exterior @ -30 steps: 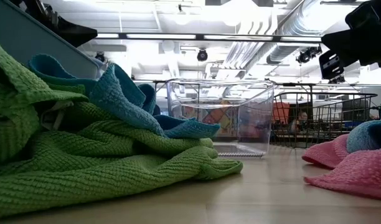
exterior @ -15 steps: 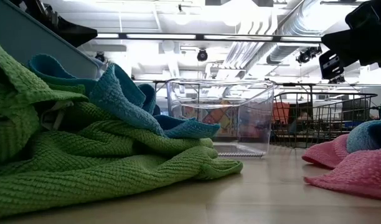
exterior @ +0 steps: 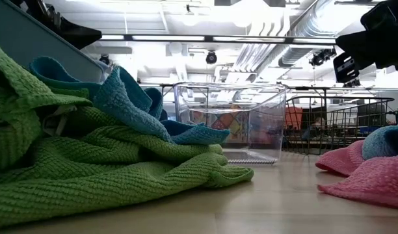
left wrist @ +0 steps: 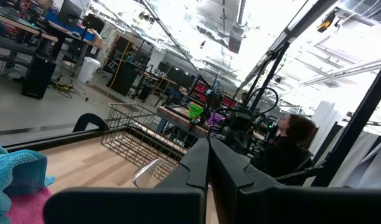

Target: Sort microfiber towel by color & place in baskets

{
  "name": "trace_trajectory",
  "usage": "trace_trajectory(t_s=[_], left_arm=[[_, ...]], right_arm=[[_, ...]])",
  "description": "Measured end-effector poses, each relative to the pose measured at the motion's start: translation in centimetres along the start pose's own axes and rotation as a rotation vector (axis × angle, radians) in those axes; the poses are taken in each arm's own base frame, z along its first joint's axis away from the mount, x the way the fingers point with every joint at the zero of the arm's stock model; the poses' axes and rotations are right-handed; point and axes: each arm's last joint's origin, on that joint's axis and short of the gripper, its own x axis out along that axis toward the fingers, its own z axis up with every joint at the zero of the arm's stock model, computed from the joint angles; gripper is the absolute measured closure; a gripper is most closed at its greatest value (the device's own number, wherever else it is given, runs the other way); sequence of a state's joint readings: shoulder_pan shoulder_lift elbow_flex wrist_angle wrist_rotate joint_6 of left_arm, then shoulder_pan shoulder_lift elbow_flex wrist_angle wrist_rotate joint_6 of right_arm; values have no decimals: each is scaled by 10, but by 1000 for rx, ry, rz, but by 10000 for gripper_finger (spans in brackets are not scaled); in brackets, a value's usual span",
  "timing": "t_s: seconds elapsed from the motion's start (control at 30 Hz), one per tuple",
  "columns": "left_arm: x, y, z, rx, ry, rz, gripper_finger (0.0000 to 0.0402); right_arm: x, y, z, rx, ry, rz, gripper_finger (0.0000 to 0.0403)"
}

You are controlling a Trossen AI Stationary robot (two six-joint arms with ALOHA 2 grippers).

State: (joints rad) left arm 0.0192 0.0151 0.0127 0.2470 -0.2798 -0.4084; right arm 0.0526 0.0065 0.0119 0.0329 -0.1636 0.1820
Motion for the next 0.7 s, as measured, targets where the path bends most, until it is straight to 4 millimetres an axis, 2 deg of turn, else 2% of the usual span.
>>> trace_trajectory(t_s=[0.47, 0.57, 0.7], left_arm=[[0, 0, 0, 0, 0, 0, 401], [0, 0, 0, 0, 0, 0, 401], [0, 0, 0, 0, 0, 0, 401]], right_arm=[[0, 0, 0, -1, -3, 1, 402], [0, 1, 5, 7, -48, 9, 402], [-1, 3, 16, 130, -162, 39, 402]])
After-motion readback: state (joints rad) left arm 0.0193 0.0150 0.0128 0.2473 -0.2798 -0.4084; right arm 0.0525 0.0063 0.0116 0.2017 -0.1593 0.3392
